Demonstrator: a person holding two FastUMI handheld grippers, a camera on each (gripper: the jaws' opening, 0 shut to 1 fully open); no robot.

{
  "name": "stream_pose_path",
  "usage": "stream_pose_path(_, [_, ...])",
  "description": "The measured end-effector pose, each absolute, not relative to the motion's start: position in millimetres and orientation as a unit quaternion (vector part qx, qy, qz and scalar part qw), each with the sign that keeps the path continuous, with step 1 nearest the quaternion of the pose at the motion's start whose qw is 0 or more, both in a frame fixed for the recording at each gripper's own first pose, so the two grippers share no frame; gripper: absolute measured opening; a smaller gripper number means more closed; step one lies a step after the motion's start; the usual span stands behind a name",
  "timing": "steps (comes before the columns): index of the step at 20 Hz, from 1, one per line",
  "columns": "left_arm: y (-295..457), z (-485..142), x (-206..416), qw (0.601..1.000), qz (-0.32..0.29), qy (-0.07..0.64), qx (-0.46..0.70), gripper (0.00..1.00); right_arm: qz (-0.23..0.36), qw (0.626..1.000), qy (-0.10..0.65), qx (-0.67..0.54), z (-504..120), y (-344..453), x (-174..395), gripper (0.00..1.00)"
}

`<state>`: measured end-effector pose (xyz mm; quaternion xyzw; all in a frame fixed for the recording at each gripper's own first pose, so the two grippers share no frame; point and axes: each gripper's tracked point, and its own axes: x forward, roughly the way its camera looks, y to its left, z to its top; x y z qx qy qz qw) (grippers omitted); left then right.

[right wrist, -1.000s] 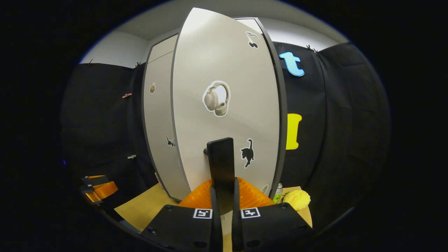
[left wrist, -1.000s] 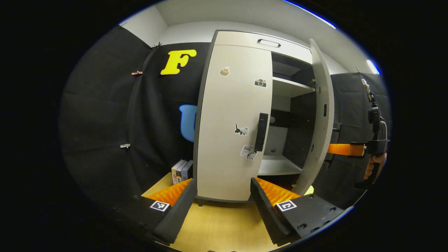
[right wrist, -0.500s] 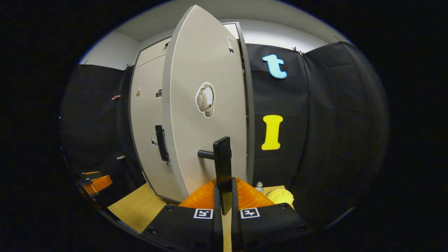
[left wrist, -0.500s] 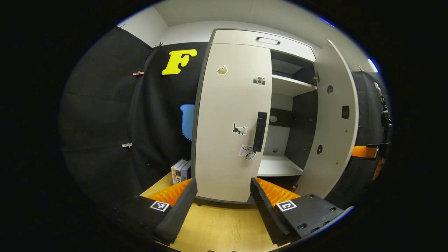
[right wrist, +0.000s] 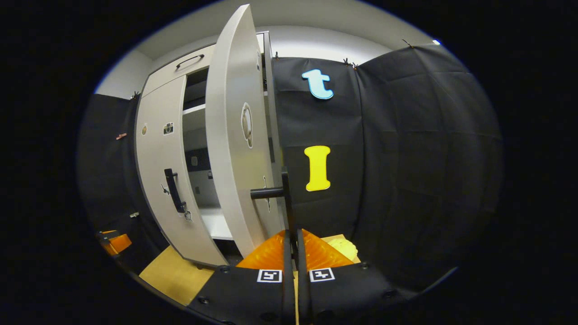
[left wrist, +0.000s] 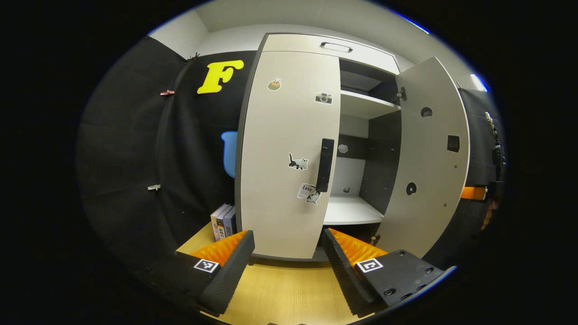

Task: Open the right door of the double-door shoe cabinet with the right hand, and open the left door with the left hand.

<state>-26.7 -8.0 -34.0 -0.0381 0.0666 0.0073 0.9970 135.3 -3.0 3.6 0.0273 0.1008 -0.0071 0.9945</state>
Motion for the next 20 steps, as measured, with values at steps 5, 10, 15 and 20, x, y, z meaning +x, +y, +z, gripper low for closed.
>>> stream_pose_path(5, [6,-38,-24,0.997,-0.005,0.073,-0.023,0.95,-0.037,0.994,0.094,0.042,1,0,123,0.17])
stream_pose_path(10, [11,-39,-19,0.996,-0.035,0.075,-0.024,0.95,-0.07,0.992,0.096,0.051,-7,4,96,0.52])
stream_pose_path(15, [16,-34,-7,0.996,-0.057,0.067,-0.019,0.95,-0.066,0.993,0.089,0.042,-10,30,81,0.84])
stream_pose_path(20, [18,-6,23,0.998,-0.058,0.036,-0.002,0.95,-0.024,0.994,0.101,0.036,-23,81,70,0.99])
